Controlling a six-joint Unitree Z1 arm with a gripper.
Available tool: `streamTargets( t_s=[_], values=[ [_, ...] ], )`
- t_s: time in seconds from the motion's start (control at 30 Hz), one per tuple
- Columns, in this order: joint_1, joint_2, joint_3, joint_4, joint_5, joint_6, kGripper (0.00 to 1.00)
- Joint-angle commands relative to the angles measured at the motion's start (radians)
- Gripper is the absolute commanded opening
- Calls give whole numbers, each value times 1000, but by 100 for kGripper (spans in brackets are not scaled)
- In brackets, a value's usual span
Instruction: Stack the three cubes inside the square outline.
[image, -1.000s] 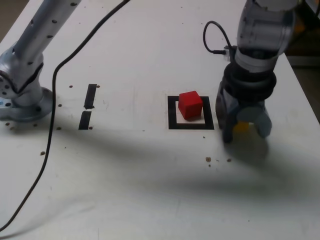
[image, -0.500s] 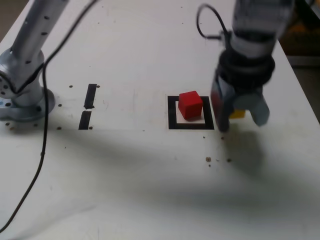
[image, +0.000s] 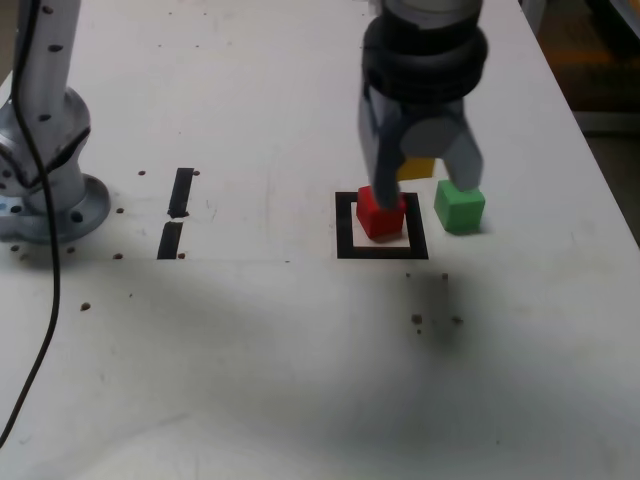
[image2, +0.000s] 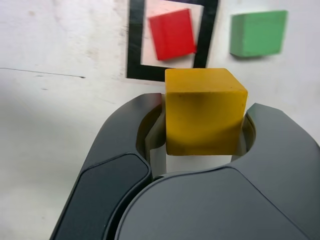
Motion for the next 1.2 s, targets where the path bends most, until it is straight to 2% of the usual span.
streamTargets(
  t_s=[0.0, 0.13, 0.4, 0.67, 0.9, 1.17],
  values=[
    [10, -25, 31, -8, -7, -7, 19],
    [29, -56, 106, -46, -22, -10, 19],
    [62, -76, 229, -184, -61, -1, 19],
    [90, -61, 267, -235, -105, 22, 19],
    [104, -45, 266, -256, -116, 34, 19],
    [111, -43, 270, -286, -98, 39, 20]
  ],
)
